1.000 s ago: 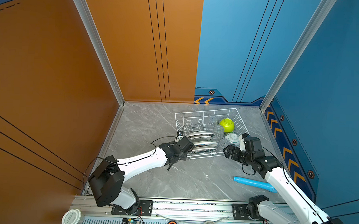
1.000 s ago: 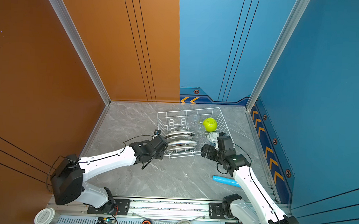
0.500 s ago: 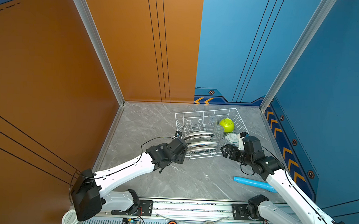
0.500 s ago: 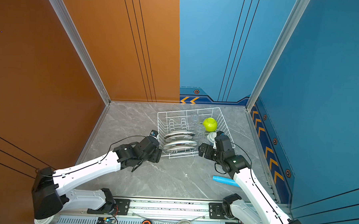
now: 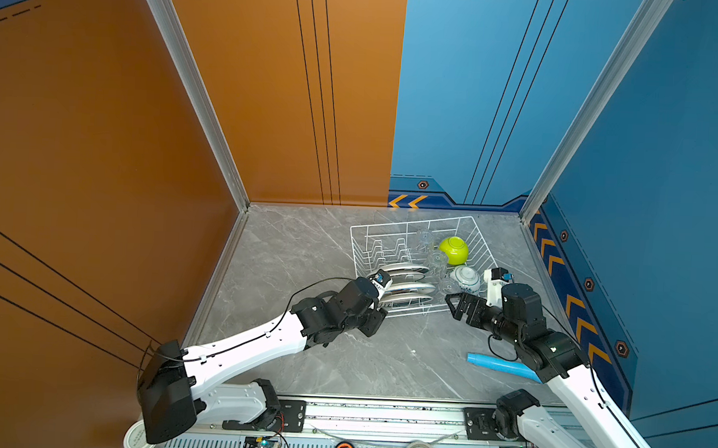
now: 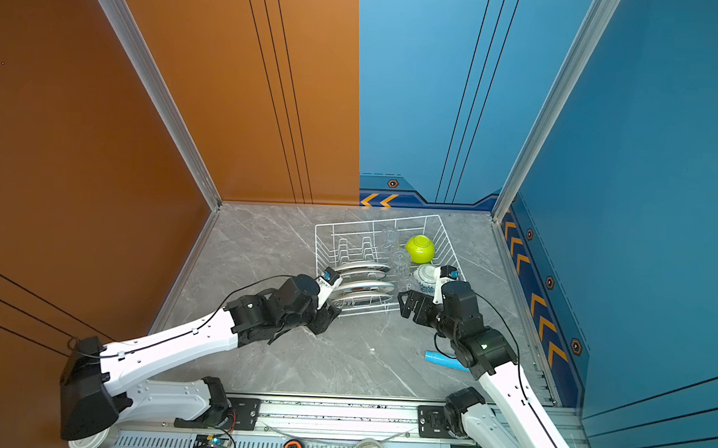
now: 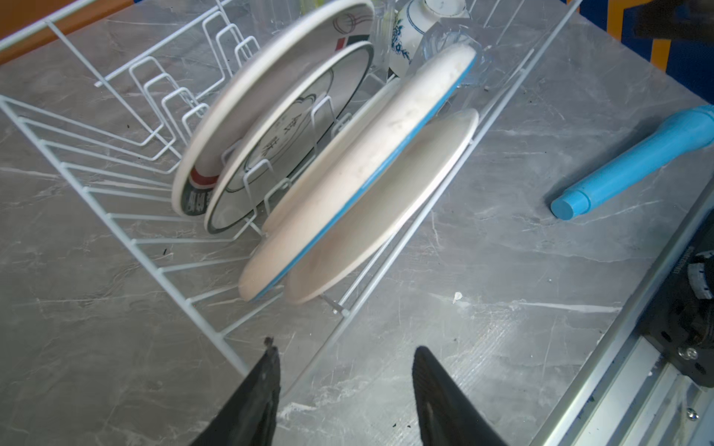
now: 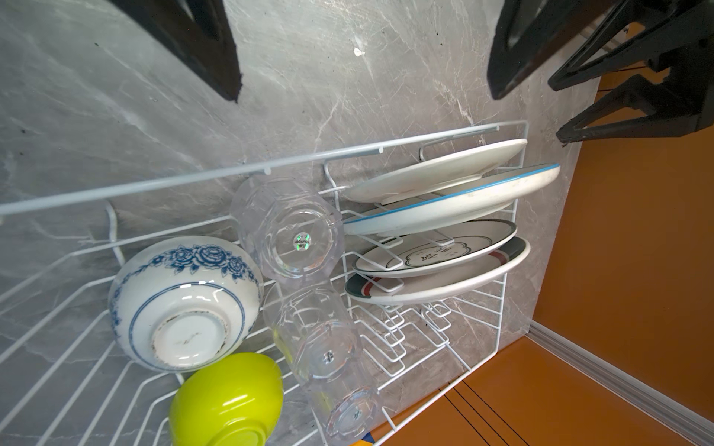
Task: Unload the mixed dishes from the dish rack
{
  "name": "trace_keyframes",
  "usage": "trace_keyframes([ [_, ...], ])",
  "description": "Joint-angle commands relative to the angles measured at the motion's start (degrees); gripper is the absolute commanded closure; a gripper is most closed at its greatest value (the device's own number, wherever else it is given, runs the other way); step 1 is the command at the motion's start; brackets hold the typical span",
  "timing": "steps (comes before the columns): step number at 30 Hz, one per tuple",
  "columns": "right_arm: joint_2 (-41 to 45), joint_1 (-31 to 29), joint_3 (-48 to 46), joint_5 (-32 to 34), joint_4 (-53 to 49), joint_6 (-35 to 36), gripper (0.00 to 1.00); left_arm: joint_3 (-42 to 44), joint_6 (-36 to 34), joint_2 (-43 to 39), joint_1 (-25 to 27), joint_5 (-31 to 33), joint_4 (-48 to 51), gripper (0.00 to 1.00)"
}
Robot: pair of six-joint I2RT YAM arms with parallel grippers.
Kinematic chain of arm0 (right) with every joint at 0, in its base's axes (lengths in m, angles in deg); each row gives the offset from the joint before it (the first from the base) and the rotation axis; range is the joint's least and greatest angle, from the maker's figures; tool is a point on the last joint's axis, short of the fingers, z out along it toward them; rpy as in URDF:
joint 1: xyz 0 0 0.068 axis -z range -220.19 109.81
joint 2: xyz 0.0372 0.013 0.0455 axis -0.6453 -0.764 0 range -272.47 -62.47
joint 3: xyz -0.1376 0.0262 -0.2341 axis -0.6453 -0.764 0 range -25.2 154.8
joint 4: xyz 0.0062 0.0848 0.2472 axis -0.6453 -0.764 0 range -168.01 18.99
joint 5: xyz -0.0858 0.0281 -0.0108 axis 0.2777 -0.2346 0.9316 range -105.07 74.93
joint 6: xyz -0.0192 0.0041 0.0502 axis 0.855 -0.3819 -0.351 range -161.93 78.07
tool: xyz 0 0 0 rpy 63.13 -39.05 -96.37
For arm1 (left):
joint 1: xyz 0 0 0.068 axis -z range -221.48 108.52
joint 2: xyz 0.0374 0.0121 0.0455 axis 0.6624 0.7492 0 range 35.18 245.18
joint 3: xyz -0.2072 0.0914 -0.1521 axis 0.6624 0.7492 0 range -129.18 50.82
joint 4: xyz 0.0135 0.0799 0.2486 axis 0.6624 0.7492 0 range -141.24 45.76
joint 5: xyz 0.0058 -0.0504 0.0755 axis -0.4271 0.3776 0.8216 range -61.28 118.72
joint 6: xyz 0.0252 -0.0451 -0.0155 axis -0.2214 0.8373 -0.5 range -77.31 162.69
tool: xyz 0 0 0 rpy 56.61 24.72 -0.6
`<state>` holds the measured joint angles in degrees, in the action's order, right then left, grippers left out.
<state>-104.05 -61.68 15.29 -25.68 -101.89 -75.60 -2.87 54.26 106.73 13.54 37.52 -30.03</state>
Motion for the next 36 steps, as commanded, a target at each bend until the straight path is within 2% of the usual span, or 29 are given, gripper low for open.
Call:
trace_keyframes([
  [1,0.0,-1.0,-1.3,-2.4,2.1,4.5,0.0,-2.5,-2.0,1.6,1.8,2.6,-1.6,0.42],
  [4,-1.8,-3.5,-0.7,-2.5,4.2,8.5,0.0,-2.7,-1.8,2.3,3.1,4.4,-1.9,0.41],
  [7,-5.6,-7.7,1.1,0.7,6.1,12.5,0.01,-2.4,-1.6,2.1,3.8,4.7,-2.3,0.39],
  [13,-15.8,-12.8,6.4,6.7,6.7,20.4,0.2,0.0,-1.4,-2.3,3.9,5.5,-2.5,0.35],
  [19,-21.8,-18.1,10.5,10.9,7.1,27.5,0.25,5.4,-0.7,-10.2,2.8,5.7,-4.5,0.31],
  [27,-26.9,-18.3,13.6,9.5,6.9,33.3,0.37,11.0,1.2,-17.2,-1.3,2.6,-7.0,0.27],
  [36,-31.2,-18.3,17.0,7.1,4.3,38.4,0.5,13.0,2.4,-18.8,-4.4,2.0,-7.1,0.25],
])
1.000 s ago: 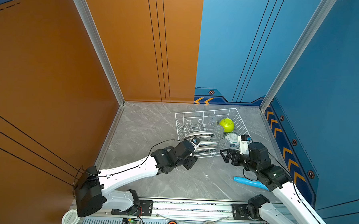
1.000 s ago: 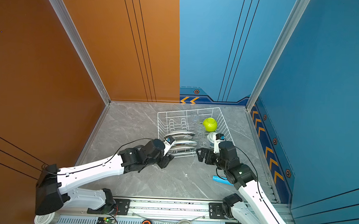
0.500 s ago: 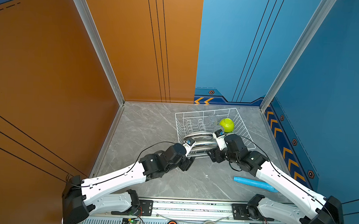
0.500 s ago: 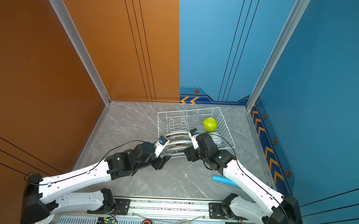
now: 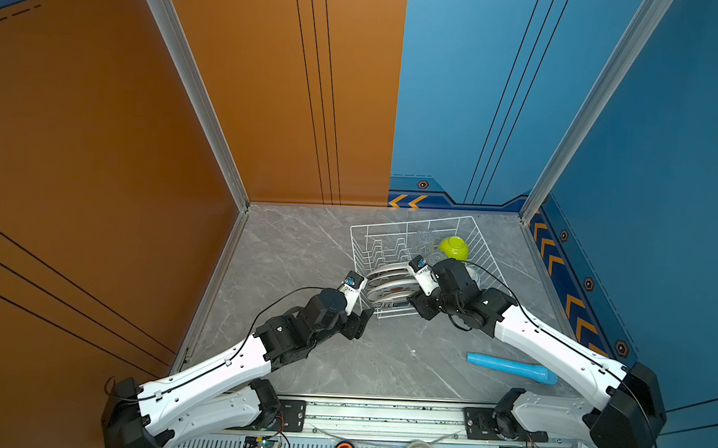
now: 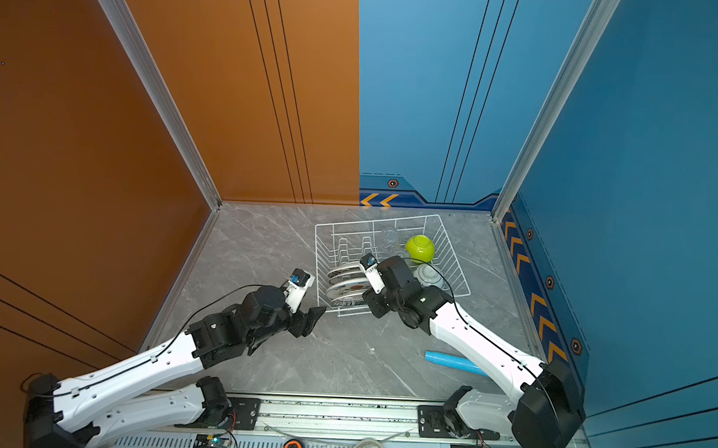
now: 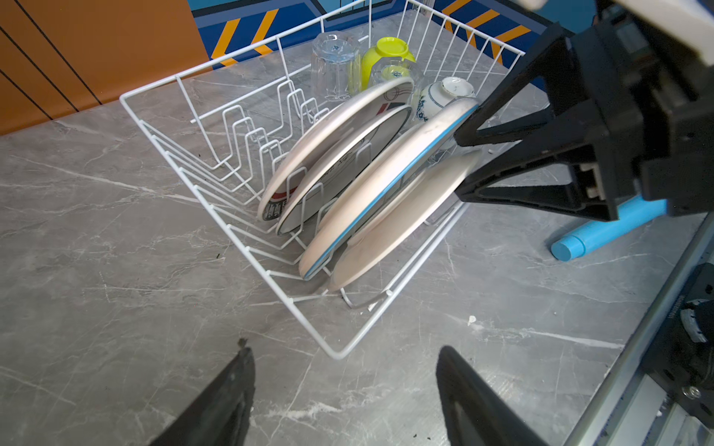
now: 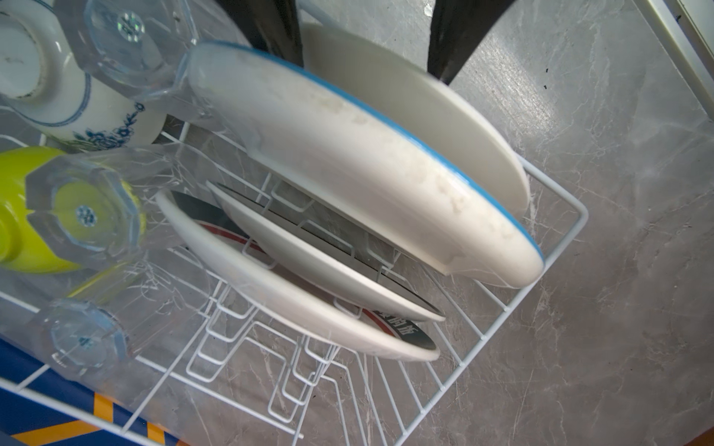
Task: Unload the mixed dishes from the dish rack
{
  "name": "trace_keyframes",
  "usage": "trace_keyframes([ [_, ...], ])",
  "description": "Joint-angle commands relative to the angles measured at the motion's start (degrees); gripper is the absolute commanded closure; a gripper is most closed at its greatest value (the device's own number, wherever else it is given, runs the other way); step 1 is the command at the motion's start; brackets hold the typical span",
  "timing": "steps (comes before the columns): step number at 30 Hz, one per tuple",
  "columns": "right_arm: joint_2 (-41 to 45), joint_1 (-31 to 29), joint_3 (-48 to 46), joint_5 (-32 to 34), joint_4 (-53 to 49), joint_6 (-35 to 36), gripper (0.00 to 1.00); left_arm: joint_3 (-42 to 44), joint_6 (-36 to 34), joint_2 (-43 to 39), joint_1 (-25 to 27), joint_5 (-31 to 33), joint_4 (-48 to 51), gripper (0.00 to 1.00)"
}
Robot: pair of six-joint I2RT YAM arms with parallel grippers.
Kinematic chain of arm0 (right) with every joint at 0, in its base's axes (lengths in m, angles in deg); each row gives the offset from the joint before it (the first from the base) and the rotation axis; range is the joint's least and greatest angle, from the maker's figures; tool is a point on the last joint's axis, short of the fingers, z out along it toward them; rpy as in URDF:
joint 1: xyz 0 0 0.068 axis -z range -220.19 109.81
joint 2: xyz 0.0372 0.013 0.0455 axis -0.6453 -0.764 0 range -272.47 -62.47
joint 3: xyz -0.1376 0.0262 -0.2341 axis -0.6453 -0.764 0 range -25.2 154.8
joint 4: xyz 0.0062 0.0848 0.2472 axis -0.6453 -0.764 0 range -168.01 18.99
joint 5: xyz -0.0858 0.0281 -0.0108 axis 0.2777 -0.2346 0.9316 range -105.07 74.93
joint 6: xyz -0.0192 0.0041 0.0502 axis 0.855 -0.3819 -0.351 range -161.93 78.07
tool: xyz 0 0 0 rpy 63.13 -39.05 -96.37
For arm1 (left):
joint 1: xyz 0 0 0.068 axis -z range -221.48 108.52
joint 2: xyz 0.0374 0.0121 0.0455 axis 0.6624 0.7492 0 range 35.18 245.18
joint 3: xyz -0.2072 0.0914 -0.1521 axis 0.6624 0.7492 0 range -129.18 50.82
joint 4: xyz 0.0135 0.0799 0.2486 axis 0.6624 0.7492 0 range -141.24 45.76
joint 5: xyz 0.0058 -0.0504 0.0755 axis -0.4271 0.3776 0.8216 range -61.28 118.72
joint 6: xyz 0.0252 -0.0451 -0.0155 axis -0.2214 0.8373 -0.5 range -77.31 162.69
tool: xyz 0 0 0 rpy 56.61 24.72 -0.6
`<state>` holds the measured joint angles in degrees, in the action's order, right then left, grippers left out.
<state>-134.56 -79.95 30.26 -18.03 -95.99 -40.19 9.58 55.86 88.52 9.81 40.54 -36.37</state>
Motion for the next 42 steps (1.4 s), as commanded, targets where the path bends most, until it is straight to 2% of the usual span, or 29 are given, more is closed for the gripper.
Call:
trace_keyframes([
  [1,-0.9,0.0,2.5,-0.8,-2.2,3.5,0.51,0.8,0.8,-0.6,-0.7,-1.0,-0.9,0.25],
  [5,-1.3,0.0,4.0,-2.5,-5.1,5.9,0.56,1.4,0.8,-0.7,-1.2,-0.2,-1.7,0.24],
  [18,-6.8,0.0,9.6,-3.2,-11.1,10.3,0.57,2.9,1.2,-0.5,-3.0,0.8,-3.3,0.24],
  [26,-9.0,-3.0,10.8,1.5,-11.7,12.8,0.72,3.2,1.1,-1.1,-3.9,0.9,-3.3,0.24],
  [35,-7.3,-4.1,11.1,2.1,-11.3,12.8,0.68,3.8,1.4,-1.5,-4.5,2.1,-3.5,0.23],
  [42,-3.1,-7.4,7.9,7.9,-6.9,11.9,0.71,4.5,1.9,-2.2,-5.1,3.3,-3.4,0.22],
])
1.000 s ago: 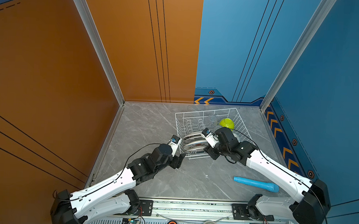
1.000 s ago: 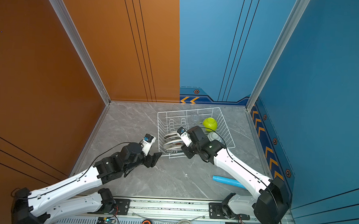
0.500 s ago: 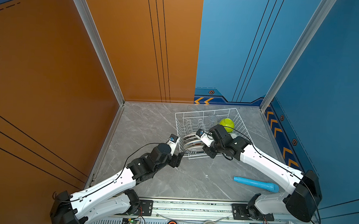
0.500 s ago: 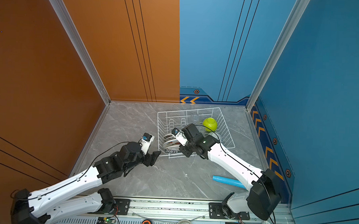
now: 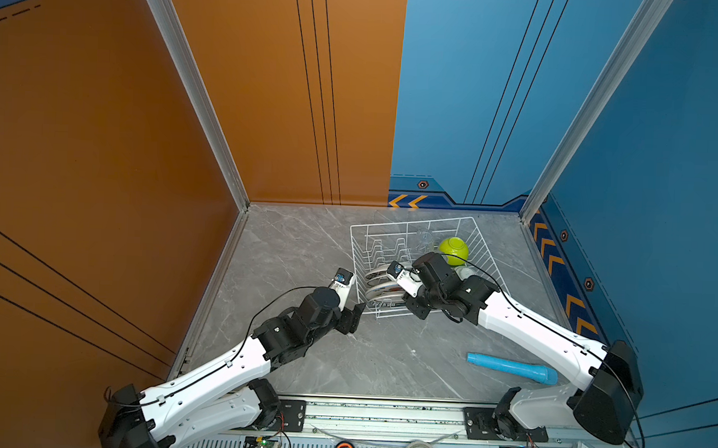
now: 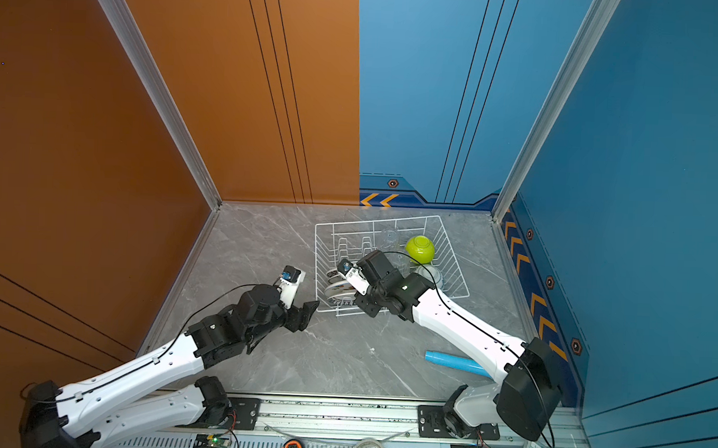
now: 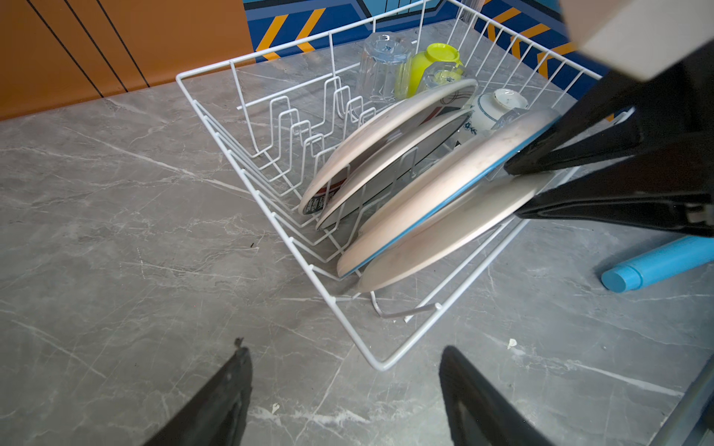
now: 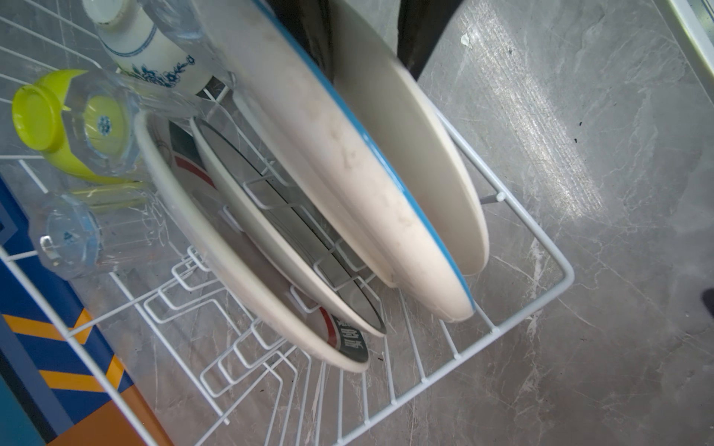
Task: Unload the mixed dishes from the dish rack
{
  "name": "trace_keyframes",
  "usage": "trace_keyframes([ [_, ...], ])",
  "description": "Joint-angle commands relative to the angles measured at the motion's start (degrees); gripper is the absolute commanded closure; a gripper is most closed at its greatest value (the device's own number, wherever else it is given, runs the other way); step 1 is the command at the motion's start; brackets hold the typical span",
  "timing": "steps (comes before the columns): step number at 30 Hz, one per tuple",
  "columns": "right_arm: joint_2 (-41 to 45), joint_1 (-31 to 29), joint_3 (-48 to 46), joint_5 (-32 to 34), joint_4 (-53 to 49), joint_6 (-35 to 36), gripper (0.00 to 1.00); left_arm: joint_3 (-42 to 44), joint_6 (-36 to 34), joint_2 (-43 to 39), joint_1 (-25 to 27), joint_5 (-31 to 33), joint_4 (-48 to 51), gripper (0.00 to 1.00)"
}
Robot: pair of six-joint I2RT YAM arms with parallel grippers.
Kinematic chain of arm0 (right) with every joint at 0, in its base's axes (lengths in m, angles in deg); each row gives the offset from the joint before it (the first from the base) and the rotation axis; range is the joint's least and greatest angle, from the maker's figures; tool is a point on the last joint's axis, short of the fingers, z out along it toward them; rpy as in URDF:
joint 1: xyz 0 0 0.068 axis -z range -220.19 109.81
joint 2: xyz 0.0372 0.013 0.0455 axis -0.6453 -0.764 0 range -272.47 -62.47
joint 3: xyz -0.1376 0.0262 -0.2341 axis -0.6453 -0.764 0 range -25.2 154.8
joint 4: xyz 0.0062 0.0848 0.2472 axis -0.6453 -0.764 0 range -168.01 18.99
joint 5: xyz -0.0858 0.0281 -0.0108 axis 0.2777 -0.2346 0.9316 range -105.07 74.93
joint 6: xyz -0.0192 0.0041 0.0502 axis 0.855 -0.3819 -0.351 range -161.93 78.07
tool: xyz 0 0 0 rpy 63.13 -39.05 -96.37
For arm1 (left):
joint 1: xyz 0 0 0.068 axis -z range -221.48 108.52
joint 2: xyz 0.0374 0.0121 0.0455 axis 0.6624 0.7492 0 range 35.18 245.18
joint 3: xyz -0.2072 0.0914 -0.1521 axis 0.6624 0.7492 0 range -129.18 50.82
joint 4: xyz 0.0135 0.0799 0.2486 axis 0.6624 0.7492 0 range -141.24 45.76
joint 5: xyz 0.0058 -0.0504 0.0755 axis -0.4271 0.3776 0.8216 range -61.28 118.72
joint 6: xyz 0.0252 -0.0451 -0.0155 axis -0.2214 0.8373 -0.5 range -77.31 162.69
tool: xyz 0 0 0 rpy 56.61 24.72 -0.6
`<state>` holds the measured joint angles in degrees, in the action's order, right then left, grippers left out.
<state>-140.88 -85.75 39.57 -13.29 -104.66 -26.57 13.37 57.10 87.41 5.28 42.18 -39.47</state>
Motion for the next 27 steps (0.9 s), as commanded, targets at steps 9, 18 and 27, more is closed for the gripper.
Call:
trace_keyframes([
  [9,3.3,-5.9,-5.1,13.3,4.0,-1.0,0.74,1.7,1.9,-3.2,-1.2,2.6,0.1,0.22],
  [18,-0.2,-7.8,-3.7,17.4,3.4,1.4,0.72,2.6,2.7,-3.1,-1.7,1.9,-0.4,0.22],
  [27,-6.7,-7.9,0.4,19.4,1.1,3.8,0.81,3.8,4.0,-3.2,-2.2,1.5,-3.1,0.22],
])
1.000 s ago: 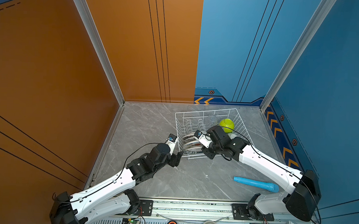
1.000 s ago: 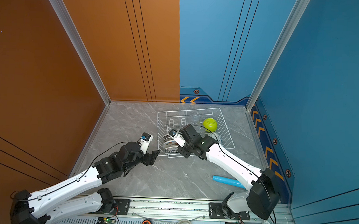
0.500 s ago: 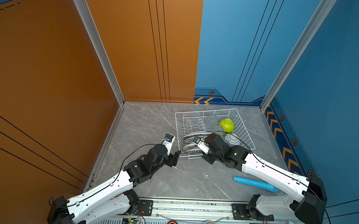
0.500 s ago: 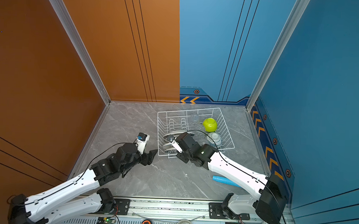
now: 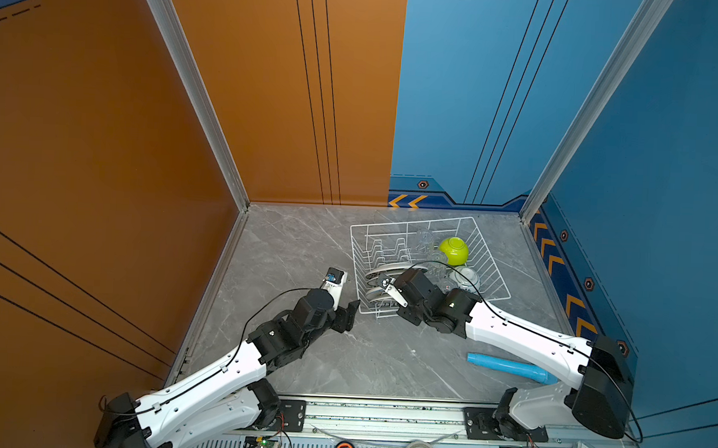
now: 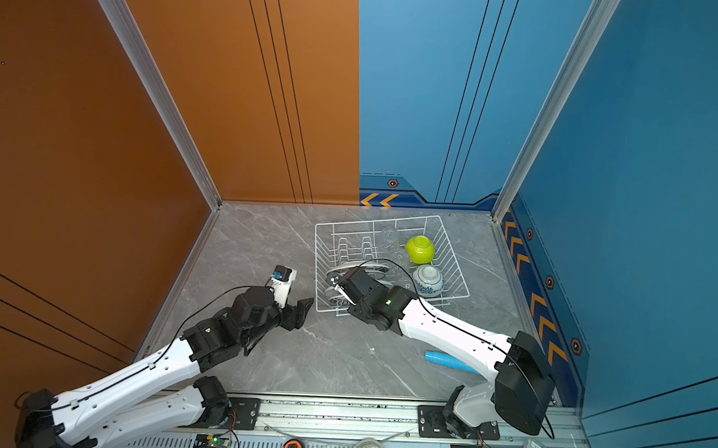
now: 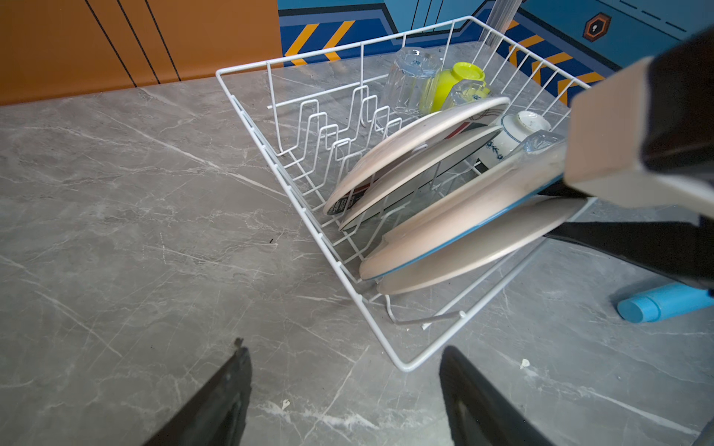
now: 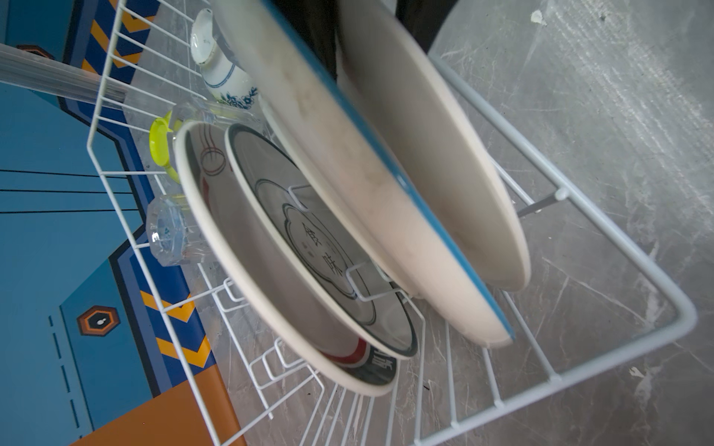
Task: Unload the mixed dishes from the dish rack
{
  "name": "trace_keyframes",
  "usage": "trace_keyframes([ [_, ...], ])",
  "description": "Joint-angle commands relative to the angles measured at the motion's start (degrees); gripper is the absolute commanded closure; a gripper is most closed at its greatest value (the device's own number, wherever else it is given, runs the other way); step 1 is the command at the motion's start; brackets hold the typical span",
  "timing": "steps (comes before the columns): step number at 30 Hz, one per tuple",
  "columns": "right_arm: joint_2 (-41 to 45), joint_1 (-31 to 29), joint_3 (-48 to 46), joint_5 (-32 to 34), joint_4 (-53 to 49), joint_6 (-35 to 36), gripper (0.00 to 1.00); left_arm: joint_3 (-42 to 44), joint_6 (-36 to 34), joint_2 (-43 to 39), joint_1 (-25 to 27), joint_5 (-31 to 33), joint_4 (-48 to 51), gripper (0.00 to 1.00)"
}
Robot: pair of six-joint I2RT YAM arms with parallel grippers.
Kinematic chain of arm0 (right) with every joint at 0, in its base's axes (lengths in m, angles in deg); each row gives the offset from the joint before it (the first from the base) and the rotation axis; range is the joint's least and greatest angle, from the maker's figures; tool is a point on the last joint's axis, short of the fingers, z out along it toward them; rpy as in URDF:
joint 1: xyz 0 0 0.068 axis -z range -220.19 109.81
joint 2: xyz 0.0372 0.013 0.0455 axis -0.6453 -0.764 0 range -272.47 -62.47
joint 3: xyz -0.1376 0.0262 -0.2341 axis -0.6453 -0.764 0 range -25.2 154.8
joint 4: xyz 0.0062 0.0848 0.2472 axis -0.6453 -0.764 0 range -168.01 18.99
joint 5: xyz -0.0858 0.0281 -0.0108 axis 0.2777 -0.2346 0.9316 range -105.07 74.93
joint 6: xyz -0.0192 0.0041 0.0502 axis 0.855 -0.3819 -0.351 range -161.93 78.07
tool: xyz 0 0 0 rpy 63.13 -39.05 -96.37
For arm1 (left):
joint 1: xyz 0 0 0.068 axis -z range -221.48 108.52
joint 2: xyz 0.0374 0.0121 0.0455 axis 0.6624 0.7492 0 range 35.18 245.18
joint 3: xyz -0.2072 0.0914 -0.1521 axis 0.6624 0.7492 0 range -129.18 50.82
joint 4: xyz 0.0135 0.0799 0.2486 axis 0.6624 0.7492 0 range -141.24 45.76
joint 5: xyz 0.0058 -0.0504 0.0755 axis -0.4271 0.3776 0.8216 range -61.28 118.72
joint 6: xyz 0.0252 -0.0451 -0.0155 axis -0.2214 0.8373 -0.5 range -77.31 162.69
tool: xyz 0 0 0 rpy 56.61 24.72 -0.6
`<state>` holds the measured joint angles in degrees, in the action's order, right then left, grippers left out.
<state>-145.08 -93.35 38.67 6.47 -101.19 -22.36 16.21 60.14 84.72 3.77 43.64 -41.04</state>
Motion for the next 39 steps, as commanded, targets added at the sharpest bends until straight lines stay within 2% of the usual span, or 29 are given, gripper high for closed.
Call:
trace_keyframes([
  [1,-3.1,-0.4,1.9,-0.5,-2.9,-0.4,0.86,1.1,1.0,-0.6,-0.8,0.0,-1.5,0.22],
  [8,-3.2,-0.8,2.5,-0.2,-3.5,-1.1,1.0,1.9,1.2,-1.7,-1.2,0.1,-2.1,0.22],
  [16,-2.2,-0.8,3.8,0.3,-3.4,-2.0,1.0,2.6,2.1,-2.0,-2.4,-1.1,-2.9,0.22],
  [31,1.1,-0.4,5.4,8.2,-0.2,-3.6,1.0,2.5,3.3,-1.1,-4.4,-2.4,-3.6,0.22],
  [39,3.8,1.5,5.7,8.5,1.2,-6.3,1.0,1.6,3.5,0.7,-5.7,-4.0,-4.0,0.22],
])
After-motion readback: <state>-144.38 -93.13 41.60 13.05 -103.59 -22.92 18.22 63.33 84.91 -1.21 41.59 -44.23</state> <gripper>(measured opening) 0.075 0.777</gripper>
